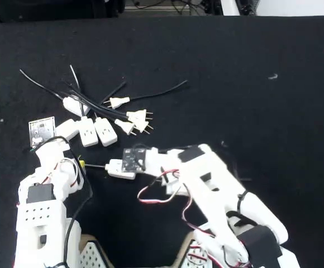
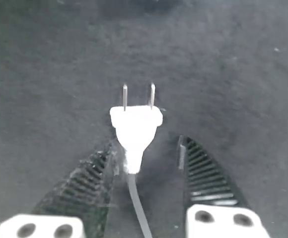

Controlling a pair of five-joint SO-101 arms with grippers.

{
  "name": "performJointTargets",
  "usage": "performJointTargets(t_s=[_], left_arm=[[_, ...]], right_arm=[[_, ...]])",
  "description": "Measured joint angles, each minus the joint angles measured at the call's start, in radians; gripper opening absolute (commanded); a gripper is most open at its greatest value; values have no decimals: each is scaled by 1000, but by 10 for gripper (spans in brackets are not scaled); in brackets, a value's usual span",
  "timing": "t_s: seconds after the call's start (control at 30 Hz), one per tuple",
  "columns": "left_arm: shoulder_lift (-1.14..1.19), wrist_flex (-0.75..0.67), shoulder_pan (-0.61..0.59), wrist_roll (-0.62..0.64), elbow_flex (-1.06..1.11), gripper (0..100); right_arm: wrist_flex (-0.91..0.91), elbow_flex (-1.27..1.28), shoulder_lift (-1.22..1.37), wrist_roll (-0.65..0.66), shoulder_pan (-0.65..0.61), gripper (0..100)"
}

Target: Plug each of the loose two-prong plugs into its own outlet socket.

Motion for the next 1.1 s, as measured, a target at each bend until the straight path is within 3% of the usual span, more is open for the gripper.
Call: performJointTargets(t_s=[0.23,0.43,0.5,0.57,0.73,0.93,1.1], left_arm=[[0,0,-28,0,0,180],[0,0,-28,0,0,180],[0,0,-28,0,0,180],[0,0,-28,0,0,180],[0,0,-28,0,0,180],[0,0,-28,0,0,180],[0,0,-28,0,0,180]], right_arm=[[-8,3,17,29,26,169],[43,-112,183,34,31,168],[95,-189,255,40,32,129],[115,-232,307,60,34,20],[129,-264,331,71,44,11],[186,-224,207,72,110,11],[296,-219,-43,69,123,11]])
